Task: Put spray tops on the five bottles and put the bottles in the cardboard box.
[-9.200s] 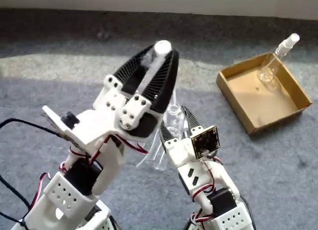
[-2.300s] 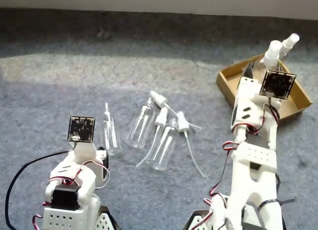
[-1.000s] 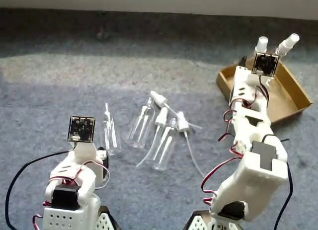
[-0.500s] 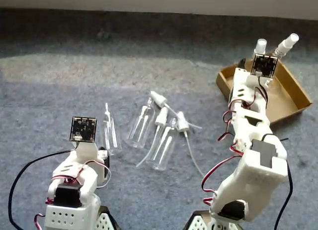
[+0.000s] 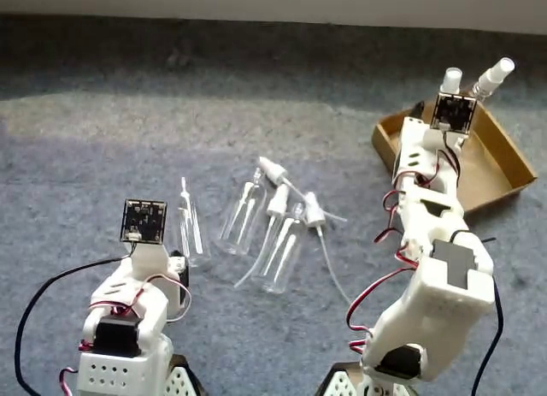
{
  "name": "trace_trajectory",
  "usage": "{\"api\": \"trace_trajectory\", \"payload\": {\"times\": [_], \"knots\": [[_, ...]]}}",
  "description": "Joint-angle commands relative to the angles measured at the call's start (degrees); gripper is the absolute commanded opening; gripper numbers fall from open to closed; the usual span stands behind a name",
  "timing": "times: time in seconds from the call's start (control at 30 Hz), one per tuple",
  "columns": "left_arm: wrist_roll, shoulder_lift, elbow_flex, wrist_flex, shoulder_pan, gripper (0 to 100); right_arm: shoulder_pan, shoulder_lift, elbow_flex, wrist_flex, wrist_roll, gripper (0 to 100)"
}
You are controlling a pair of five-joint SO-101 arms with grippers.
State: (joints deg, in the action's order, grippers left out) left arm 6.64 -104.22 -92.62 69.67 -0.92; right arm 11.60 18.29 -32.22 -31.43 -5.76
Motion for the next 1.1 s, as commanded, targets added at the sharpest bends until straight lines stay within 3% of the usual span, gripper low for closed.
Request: {"api": "trace_trajectory", "payload": {"times": [0.0,0.9,1.07], "knots": [[0.4,-0.7,0.2,-1.1,-0.3,1,0.4,-1.2,2.9,-1.5,-0.5,26.9],[0.4,-0.7,0.1,-1.1,-0.3,1,0.4,-2.6,2.6,-1.0,-0.6,30.3],[0.4,-0.7,0.1,-1.1,-0.3,1,0.4,-7.9,2.8,8.6,-0.4,30.3]]}}
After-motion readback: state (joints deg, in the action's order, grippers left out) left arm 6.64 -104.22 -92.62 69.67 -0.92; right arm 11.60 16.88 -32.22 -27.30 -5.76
